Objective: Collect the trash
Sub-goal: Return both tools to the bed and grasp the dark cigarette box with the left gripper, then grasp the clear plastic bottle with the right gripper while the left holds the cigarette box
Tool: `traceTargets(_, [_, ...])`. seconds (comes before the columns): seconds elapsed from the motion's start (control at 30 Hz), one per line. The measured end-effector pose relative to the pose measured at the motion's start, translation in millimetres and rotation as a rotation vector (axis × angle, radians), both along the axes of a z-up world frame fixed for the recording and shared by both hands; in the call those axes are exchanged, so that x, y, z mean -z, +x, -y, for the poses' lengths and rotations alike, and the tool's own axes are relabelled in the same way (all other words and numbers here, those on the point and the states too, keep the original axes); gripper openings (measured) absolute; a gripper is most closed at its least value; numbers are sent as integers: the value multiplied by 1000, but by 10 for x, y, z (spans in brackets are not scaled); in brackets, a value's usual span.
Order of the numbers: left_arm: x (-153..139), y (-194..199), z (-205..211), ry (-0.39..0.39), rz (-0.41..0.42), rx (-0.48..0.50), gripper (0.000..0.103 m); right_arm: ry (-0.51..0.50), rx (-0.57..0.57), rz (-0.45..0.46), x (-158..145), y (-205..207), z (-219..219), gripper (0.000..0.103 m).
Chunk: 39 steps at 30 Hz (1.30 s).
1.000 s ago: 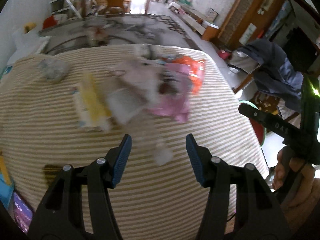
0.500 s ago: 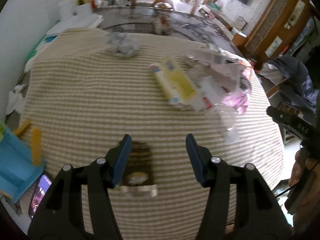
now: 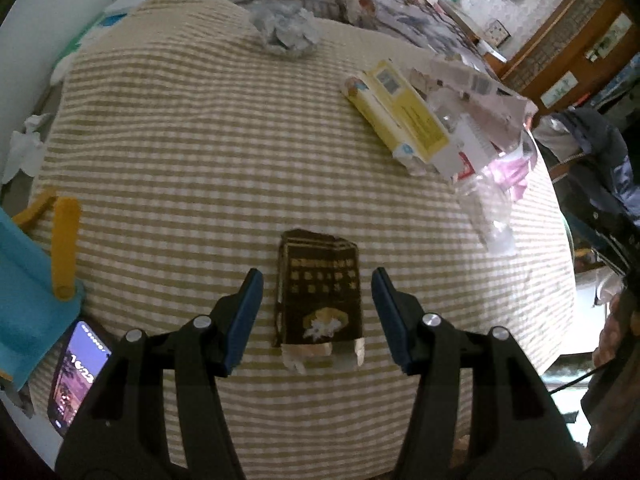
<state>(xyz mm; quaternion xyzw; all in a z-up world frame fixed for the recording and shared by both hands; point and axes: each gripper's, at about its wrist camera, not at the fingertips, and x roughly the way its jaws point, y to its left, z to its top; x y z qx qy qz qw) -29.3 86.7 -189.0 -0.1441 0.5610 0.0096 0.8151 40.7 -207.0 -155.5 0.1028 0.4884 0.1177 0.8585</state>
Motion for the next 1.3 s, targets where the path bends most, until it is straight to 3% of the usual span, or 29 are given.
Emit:
traceTargets(0.27, [259,10,-11,-27,-78,12,57,-11,-28,-13,44,2,-120,60])
traceTargets(0.37, [287,15,-22,-42,-74,21,56,-17,-48,-19,69,4,-188,60])
traceTargets(0.4, [293,20,-9,-49,-72,34,51,-20,-55,-21,80,7,-212,60])
traceTargets(0.5, [290,58,46,-44,-64,66,48,-30,-103,-32,130,53,-336,60])
traceTargets(0.77, [198,253,43,-21,-25,84,47,-105,-220,-65,343,329,-669,59])
traceTargets(1.0, [215,296,110,-20,-31,100,47,-100,-271,-70,424,482,-803,59])
traceTargets(1.07, [219,297,150,-23,-32,101,47,-92,-285,-91,474,518,-834,48])
traceTargets(1.27, [239,331,190,-29,-35,99,48,-89,-294,-90,451,458,-830,40])
traceTargets(1.3, [240,335,180,-31,-35,96,48,-77,-296,-88,441,445,-819,33])
